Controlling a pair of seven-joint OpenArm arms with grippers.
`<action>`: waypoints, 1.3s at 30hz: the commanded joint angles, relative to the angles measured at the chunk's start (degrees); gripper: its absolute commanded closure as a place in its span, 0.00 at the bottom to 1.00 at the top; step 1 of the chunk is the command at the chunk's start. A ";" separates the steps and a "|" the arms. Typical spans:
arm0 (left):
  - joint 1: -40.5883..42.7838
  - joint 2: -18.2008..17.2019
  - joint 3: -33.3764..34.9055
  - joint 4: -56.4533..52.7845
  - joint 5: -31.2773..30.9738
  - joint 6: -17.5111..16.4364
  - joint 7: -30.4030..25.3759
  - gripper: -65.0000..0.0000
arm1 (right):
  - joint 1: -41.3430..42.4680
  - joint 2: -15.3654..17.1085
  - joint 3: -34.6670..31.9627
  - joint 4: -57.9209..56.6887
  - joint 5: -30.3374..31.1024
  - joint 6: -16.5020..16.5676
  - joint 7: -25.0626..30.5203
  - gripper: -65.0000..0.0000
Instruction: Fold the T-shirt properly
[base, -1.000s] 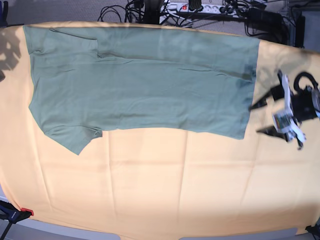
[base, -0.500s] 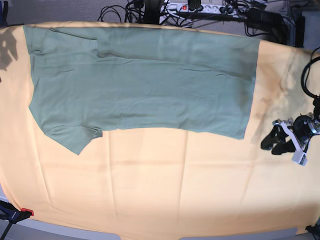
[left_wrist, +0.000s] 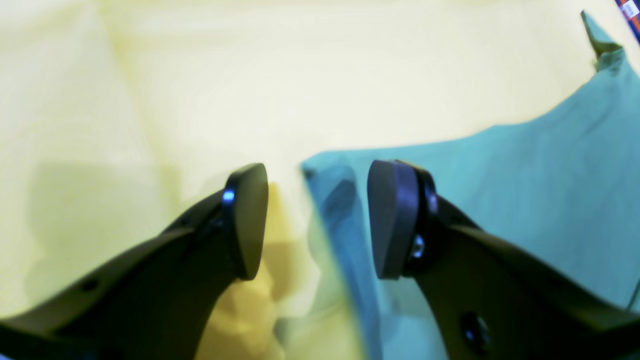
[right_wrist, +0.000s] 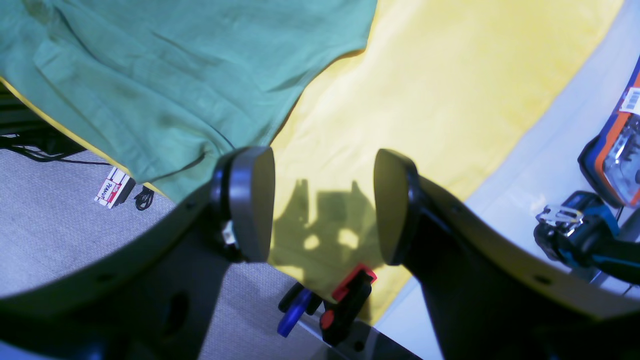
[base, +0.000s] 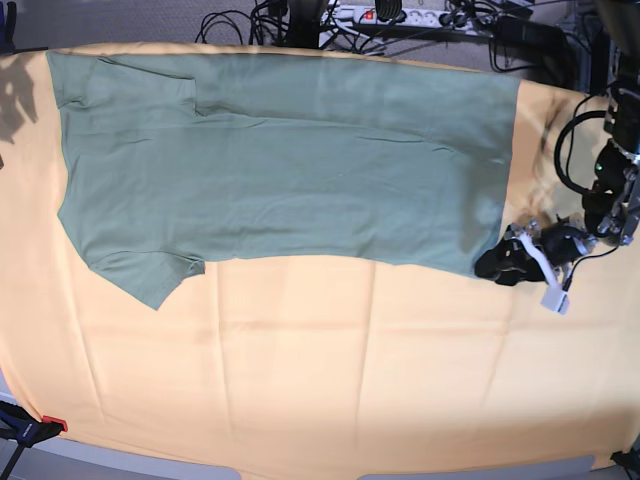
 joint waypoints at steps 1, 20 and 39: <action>-1.27 -0.20 -0.42 0.42 -0.57 -0.49 1.05 0.48 | 0.33 1.36 0.92 0.28 0.59 -0.07 0.85 0.47; -1.44 3.89 -0.44 0.44 3.19 -0.49 2.29 1.00 | 6.99 -13.46 0.83 0.26 -9.84 -0.07 19.10 0.47; -1.40 4.07 -0.44 0.44 7.41 -0.49 2.34 1.00 | 46.62 -18.64 -25.35 -35.54 -21.84 -6.16 21.75 0.47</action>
